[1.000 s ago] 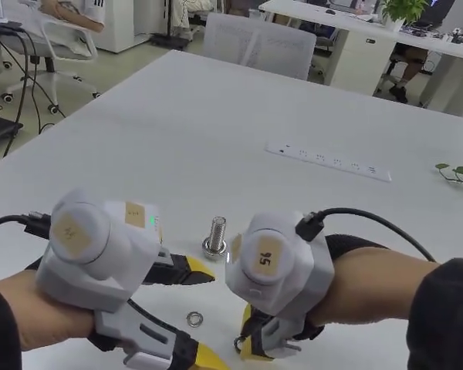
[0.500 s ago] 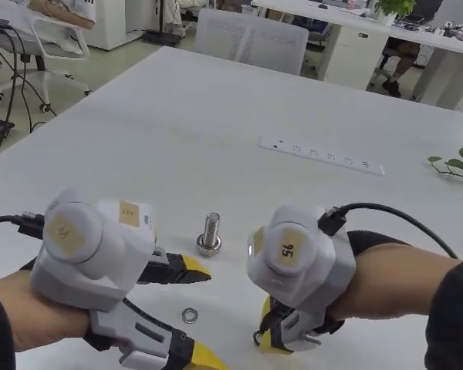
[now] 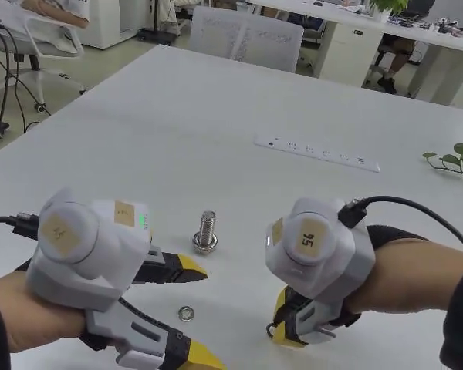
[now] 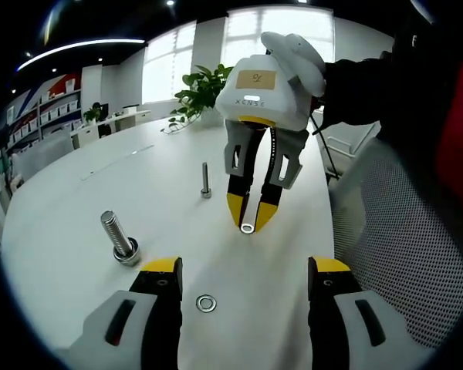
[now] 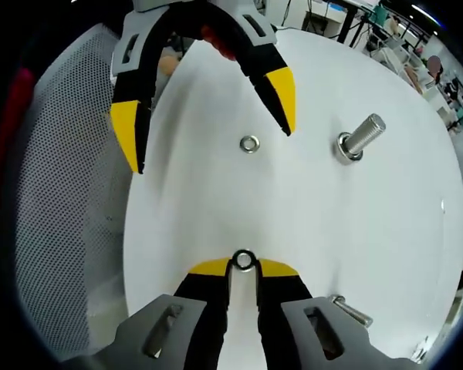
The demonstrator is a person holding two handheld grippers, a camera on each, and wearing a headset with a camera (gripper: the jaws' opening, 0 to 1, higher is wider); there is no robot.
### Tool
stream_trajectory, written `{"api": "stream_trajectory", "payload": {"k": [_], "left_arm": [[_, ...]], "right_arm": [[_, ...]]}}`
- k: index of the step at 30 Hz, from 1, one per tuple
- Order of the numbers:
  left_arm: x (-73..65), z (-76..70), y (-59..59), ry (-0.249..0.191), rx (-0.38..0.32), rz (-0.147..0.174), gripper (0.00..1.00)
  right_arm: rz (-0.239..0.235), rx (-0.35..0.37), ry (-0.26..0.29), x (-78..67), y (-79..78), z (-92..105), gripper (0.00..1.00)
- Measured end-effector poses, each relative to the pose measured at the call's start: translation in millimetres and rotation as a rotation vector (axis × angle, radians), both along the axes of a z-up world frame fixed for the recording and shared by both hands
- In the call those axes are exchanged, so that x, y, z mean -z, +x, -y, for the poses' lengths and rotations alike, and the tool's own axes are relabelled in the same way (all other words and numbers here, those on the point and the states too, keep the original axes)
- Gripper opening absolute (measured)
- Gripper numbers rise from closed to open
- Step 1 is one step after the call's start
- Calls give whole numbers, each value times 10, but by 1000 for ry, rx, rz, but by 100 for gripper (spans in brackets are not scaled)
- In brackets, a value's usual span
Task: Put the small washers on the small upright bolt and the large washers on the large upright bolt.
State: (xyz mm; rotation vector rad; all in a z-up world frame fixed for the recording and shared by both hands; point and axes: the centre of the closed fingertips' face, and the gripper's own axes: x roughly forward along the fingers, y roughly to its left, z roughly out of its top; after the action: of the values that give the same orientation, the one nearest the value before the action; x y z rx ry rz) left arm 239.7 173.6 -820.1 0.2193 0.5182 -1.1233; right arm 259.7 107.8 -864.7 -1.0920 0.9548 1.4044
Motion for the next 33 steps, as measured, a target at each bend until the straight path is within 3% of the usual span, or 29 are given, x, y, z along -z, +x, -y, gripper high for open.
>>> {"api": "stream_trajectory", "payload": {"k": [33], "left_arm": [[-17,10,54,-18,-22,12,65]], "right_arm": [[23,149,12,-124,227,498,13]]}}
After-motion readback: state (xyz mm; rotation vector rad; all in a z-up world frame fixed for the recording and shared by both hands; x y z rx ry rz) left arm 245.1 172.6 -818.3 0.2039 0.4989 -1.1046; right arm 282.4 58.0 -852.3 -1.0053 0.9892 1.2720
